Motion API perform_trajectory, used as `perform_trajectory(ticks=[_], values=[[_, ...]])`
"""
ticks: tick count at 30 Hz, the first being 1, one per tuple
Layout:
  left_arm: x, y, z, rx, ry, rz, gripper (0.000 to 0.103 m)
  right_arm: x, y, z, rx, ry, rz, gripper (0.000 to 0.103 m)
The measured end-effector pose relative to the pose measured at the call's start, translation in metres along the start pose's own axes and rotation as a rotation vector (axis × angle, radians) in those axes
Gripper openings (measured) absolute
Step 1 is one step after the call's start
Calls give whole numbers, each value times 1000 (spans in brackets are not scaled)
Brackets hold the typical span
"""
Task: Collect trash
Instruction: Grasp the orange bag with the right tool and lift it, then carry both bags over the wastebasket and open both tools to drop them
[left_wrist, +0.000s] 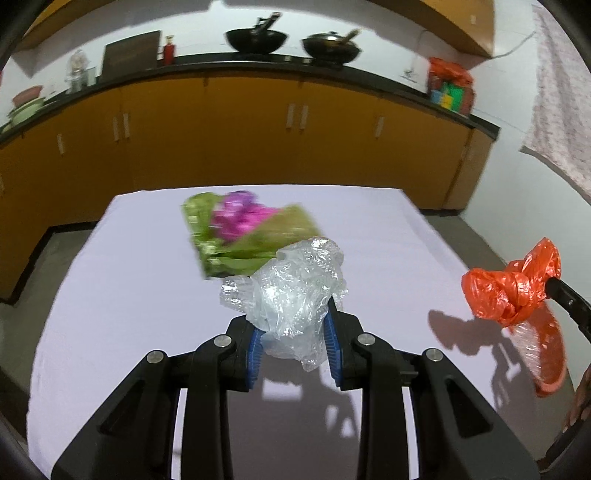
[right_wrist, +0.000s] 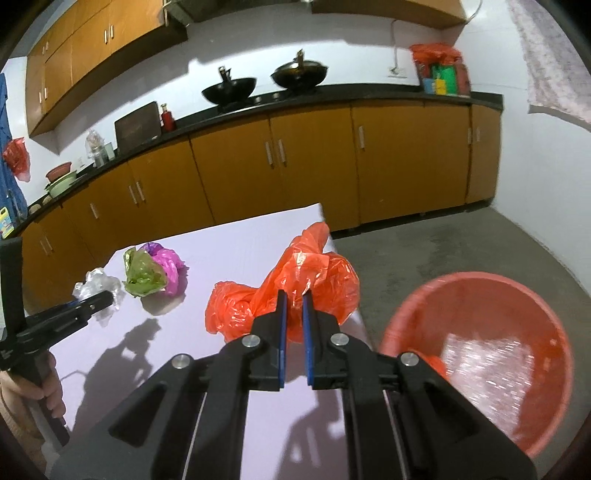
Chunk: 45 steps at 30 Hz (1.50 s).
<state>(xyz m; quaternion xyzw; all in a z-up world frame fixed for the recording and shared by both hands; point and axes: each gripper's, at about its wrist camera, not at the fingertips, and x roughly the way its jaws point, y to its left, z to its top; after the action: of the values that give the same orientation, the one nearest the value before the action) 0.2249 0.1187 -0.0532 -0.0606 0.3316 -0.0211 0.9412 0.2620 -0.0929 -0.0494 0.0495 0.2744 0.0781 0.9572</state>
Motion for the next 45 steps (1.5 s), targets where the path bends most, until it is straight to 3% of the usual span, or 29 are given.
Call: perform_trajectory(ticks=[16,27,45], values=[[-10,-129,-8,114,14,-194,30,-98,-80,-11,47,-89,-189,9],[-4,-181,-11,177,35,-273,30,-113,-121,-15,96,-104,-262,9],[4,-228,-16,262,70,-349,30,-117,-138,-17,131,-113,-304,9]])
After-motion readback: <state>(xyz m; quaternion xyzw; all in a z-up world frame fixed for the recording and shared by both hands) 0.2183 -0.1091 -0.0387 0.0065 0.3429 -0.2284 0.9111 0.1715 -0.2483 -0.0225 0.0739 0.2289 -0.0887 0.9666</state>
